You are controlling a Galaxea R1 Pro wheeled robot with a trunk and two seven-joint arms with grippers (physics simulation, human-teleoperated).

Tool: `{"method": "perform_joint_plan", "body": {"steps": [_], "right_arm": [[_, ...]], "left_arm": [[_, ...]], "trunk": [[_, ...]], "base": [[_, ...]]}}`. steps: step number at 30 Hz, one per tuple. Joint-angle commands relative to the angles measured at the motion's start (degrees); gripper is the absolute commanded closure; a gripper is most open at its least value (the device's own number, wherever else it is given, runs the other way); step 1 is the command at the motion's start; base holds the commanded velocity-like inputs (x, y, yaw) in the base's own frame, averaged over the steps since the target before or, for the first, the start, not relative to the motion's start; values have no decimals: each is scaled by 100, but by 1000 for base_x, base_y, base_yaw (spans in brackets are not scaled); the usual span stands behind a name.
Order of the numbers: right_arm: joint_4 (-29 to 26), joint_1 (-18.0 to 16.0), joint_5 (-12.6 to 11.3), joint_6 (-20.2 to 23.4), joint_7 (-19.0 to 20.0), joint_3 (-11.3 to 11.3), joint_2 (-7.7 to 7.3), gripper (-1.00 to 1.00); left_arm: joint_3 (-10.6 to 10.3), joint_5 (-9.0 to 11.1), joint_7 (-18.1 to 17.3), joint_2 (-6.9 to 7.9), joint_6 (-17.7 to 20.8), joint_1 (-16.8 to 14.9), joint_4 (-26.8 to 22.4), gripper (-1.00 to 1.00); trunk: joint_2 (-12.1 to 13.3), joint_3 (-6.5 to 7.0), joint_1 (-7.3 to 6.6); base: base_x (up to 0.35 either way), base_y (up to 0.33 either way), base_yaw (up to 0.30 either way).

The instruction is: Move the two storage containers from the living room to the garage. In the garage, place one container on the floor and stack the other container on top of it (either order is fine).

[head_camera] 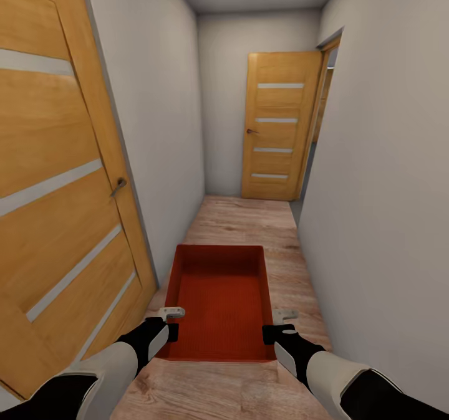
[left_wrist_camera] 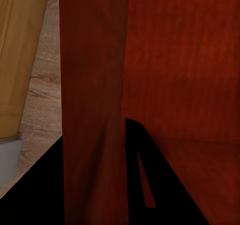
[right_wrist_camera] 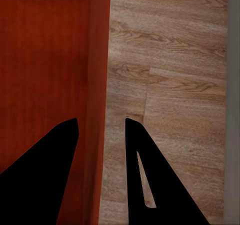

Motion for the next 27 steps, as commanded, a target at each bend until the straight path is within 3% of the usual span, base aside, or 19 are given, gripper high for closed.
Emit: {"method": "perform_joint_plan", "body": {"steps": [1, 27], "right_arm": [[38, -2, -91, 22, -32, 69, -6, 100], [38, -2, -91, 22, -32, 70, -7, 100]], "left_arm": [[-66, 12, 38, 137, 28, -6, -31, 100], [-66, 12, 38, 137, 28, -6, -31, 100]], "trunk": [[-12, -12, 7], [-12, -12, 7]], "base": [[322, 0, -1], [322, 0, 0]]}}
